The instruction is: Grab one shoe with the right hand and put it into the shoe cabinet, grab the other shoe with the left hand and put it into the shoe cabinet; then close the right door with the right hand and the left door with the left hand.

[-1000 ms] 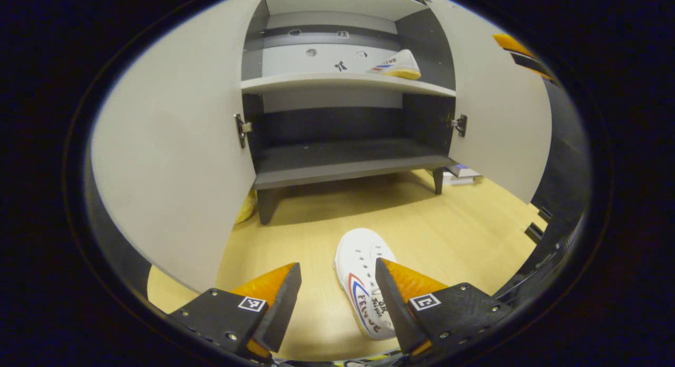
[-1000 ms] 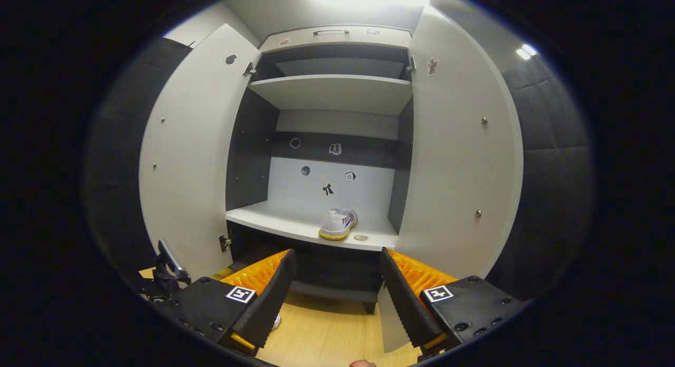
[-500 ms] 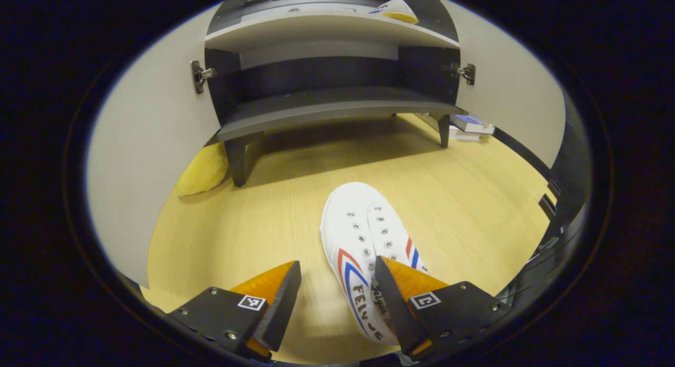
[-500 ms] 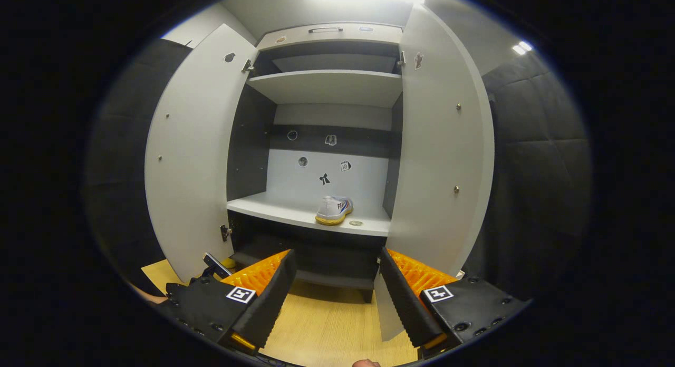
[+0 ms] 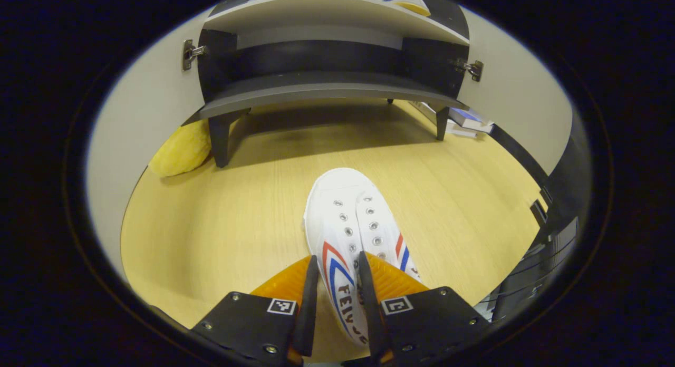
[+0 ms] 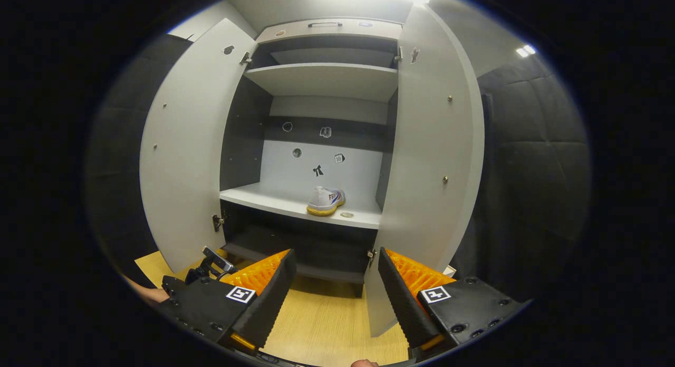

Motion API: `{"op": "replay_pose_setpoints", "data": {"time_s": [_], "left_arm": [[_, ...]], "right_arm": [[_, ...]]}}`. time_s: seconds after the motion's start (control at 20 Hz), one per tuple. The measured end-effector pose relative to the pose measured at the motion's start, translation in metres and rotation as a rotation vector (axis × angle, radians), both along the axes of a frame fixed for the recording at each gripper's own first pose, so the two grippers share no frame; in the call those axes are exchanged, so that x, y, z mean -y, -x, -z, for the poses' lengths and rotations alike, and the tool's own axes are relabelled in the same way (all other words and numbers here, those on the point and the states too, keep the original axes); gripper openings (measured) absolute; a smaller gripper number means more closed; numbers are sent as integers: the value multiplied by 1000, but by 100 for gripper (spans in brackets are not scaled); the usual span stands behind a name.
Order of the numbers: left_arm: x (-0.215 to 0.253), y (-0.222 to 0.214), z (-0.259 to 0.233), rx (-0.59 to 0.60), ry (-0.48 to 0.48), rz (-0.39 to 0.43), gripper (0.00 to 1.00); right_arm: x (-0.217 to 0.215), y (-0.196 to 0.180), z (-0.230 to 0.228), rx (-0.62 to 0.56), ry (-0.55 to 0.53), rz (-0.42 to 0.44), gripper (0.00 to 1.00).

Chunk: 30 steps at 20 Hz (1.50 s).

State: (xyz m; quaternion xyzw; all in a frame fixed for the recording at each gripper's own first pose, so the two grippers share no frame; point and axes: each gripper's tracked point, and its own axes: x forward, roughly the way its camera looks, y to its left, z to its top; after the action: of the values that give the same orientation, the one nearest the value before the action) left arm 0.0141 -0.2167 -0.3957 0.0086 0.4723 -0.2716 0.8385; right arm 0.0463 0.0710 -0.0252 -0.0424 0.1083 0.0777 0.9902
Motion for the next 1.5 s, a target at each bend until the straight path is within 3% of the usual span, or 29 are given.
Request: {"op": "replay_pose_setpoints", "data": {"time_s": [0.05, 0.2, 0.3, 0.65, 1.0, 1.2, 1.5], "left_arm": [[-2, 0, -1, -6, 2, -12, 43], [-4, -4, -1, -12, 35, -67, 8], [-4, -7, -1, 7, 44, -83, 2], [-12, -18, -21, 76, 71, -74, 1], [-33, -40, -83, 137, 154, -133, 1], [-51, -52, -125, 204, 197, -136, 1], [-59, -50, -145, 331, 239, -157, 1]], "right_arm": [[1, 1, 0, -3, -3, 3, 98], [5, 5, 2, -8, -8, 5, 98], [9, 7, 3, -9, 1, 11, 98], [8, 14, -2, -5, -4, -4, 98], [0, 21, -9, 18, 0, -41, 98], [0, 25, -9, 19, -26, -49, 98], [2, 33, -1, 6, -60, -63, 98]]}}
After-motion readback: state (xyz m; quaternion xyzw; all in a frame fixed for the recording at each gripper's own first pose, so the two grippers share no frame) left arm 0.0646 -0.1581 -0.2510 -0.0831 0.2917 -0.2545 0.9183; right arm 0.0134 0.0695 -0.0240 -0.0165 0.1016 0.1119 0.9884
